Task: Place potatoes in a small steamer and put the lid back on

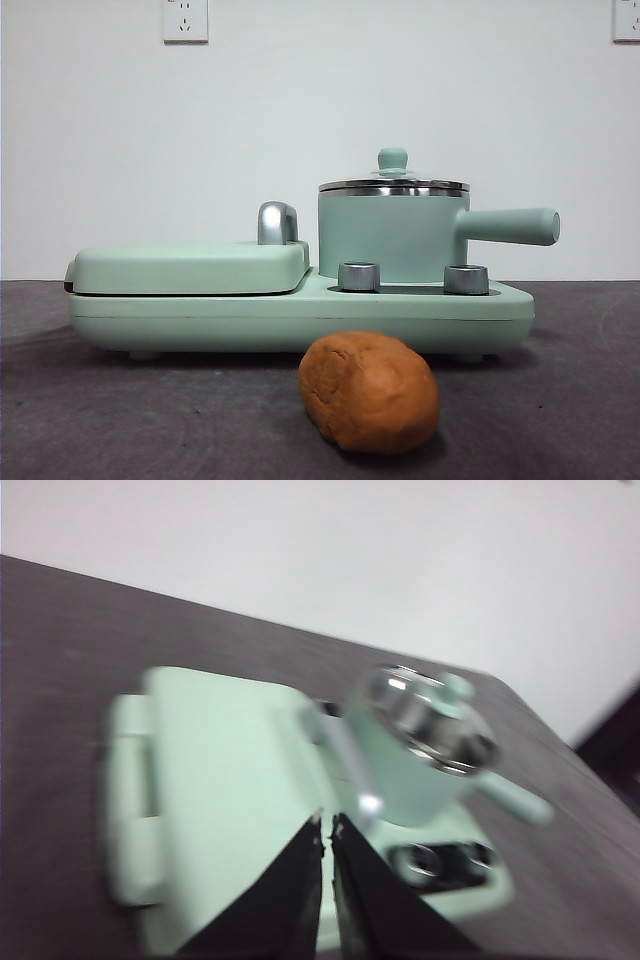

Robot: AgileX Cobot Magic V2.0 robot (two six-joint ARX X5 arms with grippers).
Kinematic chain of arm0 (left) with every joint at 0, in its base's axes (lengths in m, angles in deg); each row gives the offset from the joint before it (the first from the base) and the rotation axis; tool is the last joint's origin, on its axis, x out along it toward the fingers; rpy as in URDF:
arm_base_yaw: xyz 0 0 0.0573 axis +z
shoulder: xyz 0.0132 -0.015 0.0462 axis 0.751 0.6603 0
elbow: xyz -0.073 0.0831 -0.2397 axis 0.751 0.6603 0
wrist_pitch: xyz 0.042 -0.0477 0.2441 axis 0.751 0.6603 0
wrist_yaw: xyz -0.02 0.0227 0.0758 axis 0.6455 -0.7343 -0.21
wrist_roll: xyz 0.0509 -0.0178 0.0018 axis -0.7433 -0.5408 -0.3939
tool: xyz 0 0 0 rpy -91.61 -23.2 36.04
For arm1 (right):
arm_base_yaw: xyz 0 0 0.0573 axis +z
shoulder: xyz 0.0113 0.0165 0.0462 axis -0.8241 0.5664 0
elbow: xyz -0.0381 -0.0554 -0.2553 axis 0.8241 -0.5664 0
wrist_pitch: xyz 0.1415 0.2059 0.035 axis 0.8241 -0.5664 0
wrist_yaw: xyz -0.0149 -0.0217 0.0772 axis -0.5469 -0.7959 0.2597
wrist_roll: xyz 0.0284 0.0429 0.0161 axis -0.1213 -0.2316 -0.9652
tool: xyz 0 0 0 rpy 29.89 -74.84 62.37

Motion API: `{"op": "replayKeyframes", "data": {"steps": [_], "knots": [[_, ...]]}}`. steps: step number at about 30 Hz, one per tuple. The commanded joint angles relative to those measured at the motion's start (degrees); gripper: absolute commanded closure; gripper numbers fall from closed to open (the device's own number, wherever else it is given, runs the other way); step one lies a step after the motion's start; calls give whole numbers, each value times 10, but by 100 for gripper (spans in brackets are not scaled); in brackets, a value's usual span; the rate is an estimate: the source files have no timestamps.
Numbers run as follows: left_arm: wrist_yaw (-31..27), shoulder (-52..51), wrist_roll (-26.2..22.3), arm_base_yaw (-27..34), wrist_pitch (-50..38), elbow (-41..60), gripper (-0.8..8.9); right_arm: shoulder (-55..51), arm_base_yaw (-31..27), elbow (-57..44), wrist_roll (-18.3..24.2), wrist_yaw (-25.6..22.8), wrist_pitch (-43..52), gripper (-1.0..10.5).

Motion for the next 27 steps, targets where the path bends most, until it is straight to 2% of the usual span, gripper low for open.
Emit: {"op": "replayKeyframes", "data": {"steps": [1, 5, 9, 16, 18, 19, 23, 24, 27], "knots": [[45, 48, -32, -9, 20, -54, 798, 37, 1, 53, 61, 78, -23, 933], [111, 115, -65, -26, 58, -121, 798, 93, 1, 122, 109, 145, -79, 933], [152, 160, -94, -45, 97, -165, 796, 129, 1, 156, 146, 179, -112, 932], [156, 186, -103, -69, 115, -182, 778, 143, 1, 159, 157, 194, -117, 931], [156, 188, -102, -72, 115, -182, 732, 142, 1, 159, 157, 188, -117, 921], [156, 189, -102, -73, 115, -182, 688, 142, 1, 159, 157, 188, -117, 879], [156, 191, -103, -79, 115, -182, 480, 142, 1, 159, 153, 189, -119, 554], [156, 192, -103, -81, 114, -182, 451, 142, 1, 159, 153, 189, -119, 509], [155, 199, -102, -89, 111, -184, 383, 142, 1, 159, 153, 189, -118, 494]]}}
